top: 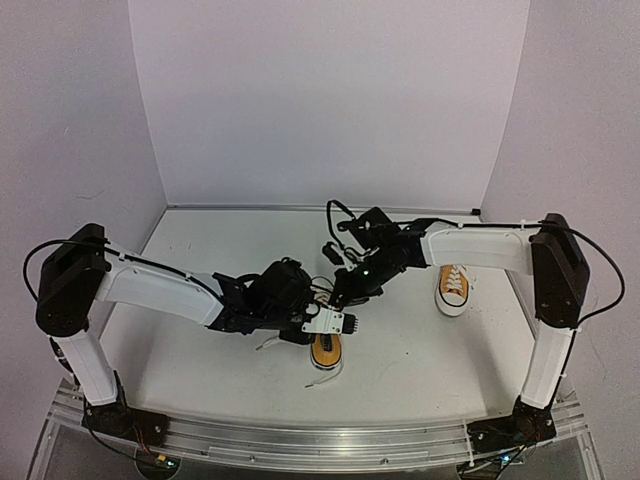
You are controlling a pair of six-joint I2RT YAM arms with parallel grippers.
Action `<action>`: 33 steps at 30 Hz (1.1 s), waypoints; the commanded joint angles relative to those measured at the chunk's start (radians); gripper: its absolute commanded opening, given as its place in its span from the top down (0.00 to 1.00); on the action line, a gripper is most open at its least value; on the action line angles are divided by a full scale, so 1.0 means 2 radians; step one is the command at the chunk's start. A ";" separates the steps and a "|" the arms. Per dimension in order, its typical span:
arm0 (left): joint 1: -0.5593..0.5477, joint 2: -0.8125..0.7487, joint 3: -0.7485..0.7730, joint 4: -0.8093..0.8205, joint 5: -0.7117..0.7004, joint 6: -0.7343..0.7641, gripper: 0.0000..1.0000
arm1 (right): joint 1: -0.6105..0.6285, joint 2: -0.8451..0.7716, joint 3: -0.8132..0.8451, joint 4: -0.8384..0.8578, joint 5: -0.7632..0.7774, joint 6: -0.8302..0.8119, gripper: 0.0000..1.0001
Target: Tie the shoes
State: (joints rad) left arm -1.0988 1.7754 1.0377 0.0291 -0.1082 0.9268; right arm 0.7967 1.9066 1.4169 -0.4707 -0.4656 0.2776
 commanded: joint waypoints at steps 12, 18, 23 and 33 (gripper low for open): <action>0.015 -0.008 -0.012 0.093 -0.023 -0.083 1.00 | -0.002 -0.037 -0.017 0.028 -0.001 0.016 1.00; 0.020 0.000 -0.020 0.103 -0.026 -0.096 1.00 | -0.003 -0.040 -0.022 0.034 0.001 0.022 1.00; 0.021 -0.002 -0.029 0.100 -0.005 -0.099 1.00 | -0.005 -0.043 -0.024 0.037 0.008 0.027 1.00; 0.021 0.010 -0.041 0.119 -0.006 -0.114 1.00 | -0.008 -0.044 -0.026 0.048 -0.002 0.035 1.00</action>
State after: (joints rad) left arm -1.0630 1.7729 0.9430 0.2194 -0.1148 0.7358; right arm 0.7856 1.8702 1.3712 -0.4081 -0.4591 0.3338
